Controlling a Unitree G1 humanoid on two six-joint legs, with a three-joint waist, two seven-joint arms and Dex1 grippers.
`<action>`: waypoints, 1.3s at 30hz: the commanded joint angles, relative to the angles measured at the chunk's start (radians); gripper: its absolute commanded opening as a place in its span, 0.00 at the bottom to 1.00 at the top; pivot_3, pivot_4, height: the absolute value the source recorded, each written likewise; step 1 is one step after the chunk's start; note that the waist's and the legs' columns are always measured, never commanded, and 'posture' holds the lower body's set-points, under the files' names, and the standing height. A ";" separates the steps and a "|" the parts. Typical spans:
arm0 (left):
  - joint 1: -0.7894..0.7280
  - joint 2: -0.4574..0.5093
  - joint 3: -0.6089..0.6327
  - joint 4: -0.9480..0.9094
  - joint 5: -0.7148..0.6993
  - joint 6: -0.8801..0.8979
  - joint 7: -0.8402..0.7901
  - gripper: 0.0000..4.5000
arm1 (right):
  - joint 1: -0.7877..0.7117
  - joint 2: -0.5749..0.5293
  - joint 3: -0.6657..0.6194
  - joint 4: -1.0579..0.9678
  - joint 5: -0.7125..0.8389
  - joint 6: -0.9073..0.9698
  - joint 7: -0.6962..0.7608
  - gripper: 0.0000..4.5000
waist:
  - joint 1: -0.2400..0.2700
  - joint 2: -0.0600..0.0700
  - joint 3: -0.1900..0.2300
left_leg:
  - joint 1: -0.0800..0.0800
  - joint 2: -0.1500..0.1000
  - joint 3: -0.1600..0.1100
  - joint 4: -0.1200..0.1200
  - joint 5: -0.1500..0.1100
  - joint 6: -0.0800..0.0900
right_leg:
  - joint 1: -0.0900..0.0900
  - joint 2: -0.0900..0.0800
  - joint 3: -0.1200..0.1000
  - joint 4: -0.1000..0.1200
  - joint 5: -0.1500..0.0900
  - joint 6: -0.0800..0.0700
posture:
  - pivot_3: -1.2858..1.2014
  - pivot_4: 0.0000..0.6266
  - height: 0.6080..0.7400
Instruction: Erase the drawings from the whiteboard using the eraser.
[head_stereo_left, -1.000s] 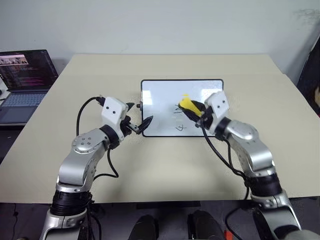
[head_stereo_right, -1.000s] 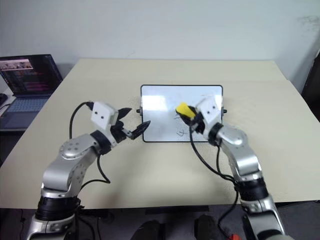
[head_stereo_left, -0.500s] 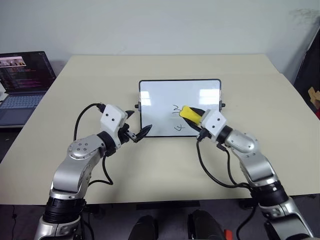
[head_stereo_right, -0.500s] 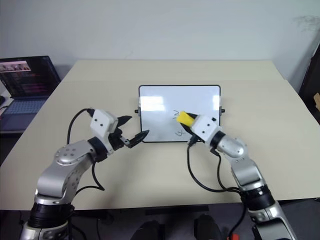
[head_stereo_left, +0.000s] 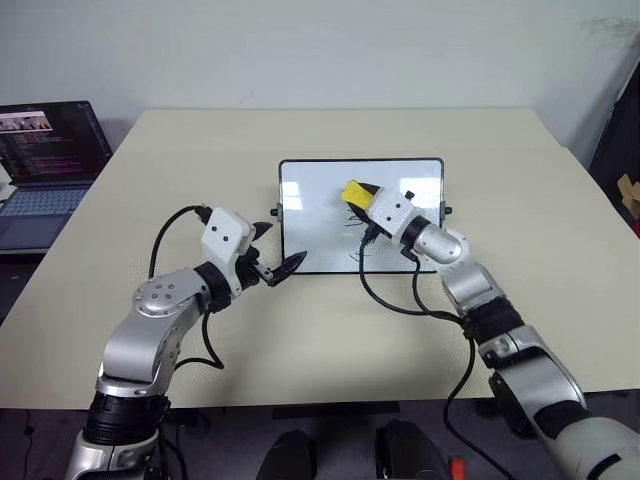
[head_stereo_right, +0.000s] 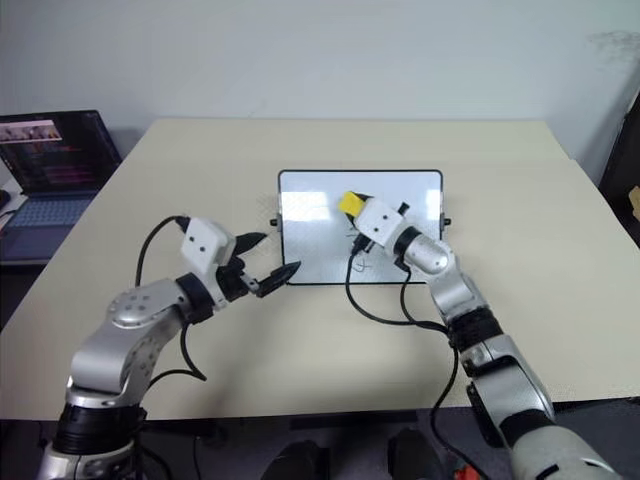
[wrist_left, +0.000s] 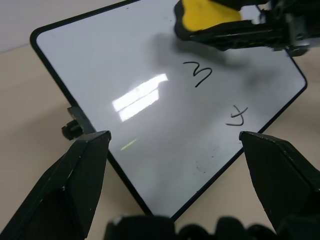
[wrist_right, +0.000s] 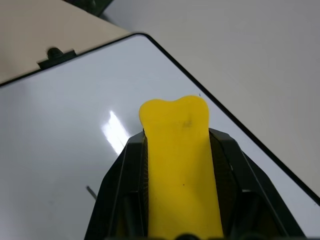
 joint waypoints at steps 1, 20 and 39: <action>-0.010 0.018 0.001 -0.055 -0.019 0.000 -0.022 1.00 | -0.048 0.020 0.008 0.115 -0.019 -0.086 -0.014 0.29 | -0.001 0.000 0.000 | 0.000 0.000 0.000 -0.001 0.000 0.000 | 0.000 0.000 0.000 0.000 0.000 0.000 | 0.52 0.24 1.00; 0.009 0.025 0.012 -0.044 -0.011 -0.016 -0.030 1.00 | -0.006 0.027 0.066 0.288 -0.093 -0.250 -0.054 0.29 | -0.015 0.000 -0.001 | 0.025 0.001 0.001 -0.004 0.000 0.003 | 0.023 0.001 0.001 0.002 0.000 -0.001 | 0.52 0.24 1.00; 0.028 0.024 0.007 -0.043 -0.014 -0.033 -0.033 1.00 | -0.003 0.023 0.085 0.277 -0.151 -0.166 -0.061 0.29 | -0.026 -0.002 -0.001 | 0.005 0.004 0.004 -0.011 0.001 -0.001 | 0.003 0.000 0.001 -0.008 0.001 -0.002 | 0.52 0.24 1.00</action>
